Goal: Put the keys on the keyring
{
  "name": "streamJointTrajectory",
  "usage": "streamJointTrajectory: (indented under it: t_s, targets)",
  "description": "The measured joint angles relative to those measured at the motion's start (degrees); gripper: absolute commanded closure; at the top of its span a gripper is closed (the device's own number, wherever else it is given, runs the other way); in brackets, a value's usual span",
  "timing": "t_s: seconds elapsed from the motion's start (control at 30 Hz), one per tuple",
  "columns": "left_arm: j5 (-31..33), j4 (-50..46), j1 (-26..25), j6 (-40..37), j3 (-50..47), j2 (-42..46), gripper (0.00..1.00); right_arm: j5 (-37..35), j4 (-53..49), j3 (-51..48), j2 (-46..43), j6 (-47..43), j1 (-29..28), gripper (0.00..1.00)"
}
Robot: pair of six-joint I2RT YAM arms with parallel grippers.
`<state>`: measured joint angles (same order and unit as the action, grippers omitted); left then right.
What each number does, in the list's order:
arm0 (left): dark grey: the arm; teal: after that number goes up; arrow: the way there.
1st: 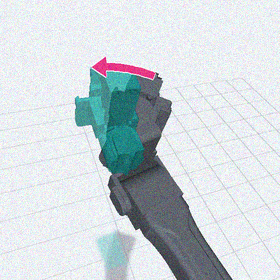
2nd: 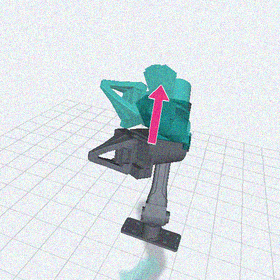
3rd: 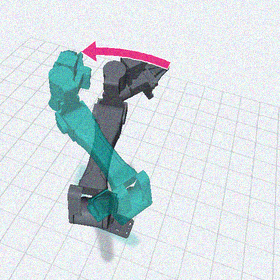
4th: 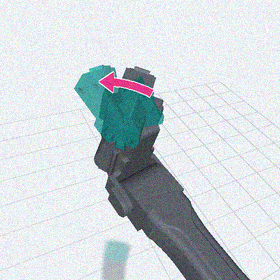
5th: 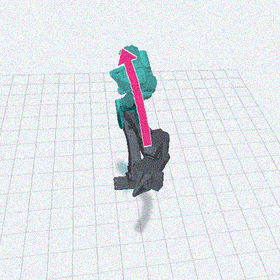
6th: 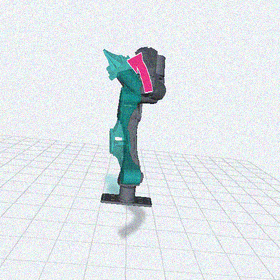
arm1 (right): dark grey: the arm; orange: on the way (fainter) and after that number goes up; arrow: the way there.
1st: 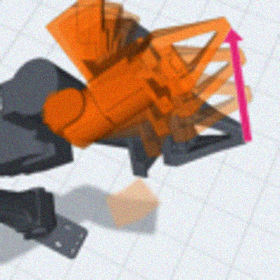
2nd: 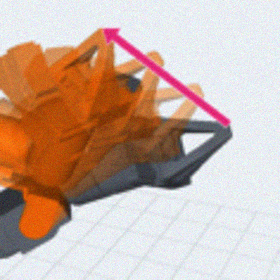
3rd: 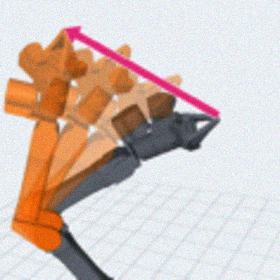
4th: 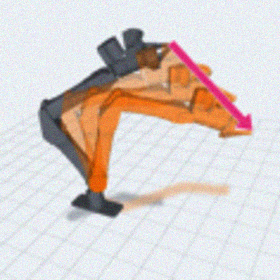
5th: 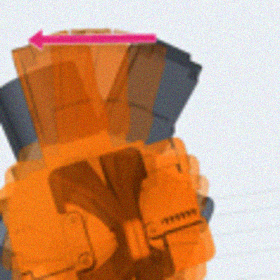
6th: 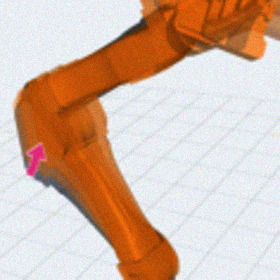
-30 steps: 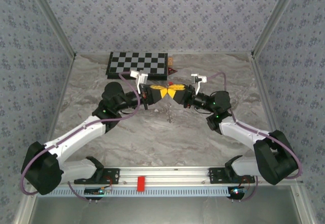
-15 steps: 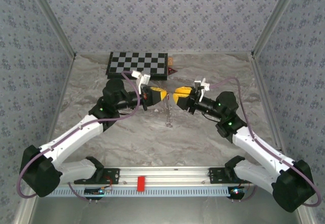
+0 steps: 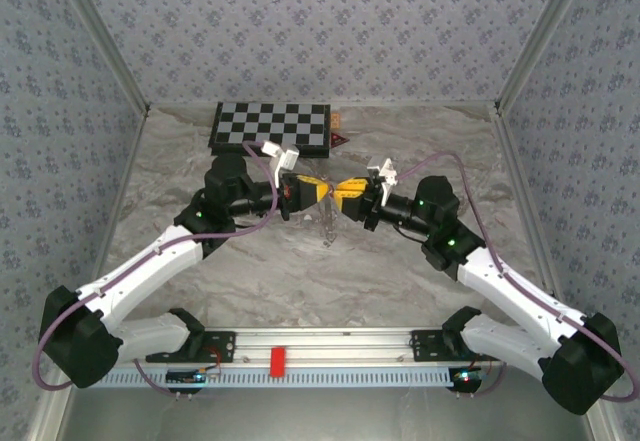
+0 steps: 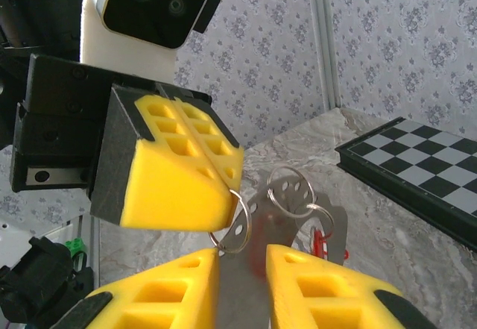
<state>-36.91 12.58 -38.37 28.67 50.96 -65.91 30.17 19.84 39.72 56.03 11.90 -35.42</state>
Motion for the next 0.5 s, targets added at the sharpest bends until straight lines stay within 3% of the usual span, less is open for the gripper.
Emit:
streamJointTrajectory:
  t_s: [0.3,0.5]
  targets:
    - [-1.9,-1.5,0.0,-1.2,0.6,0.0,1.0,1.5,-0.6,1.9,1.4,0.1,-0.2,0.78]
    - [-2.7,-2.1,0.0,-1.9,0.7,0.0,1.0,6.6,0.0,2.5,3.5,2.4,1.6,0.8]
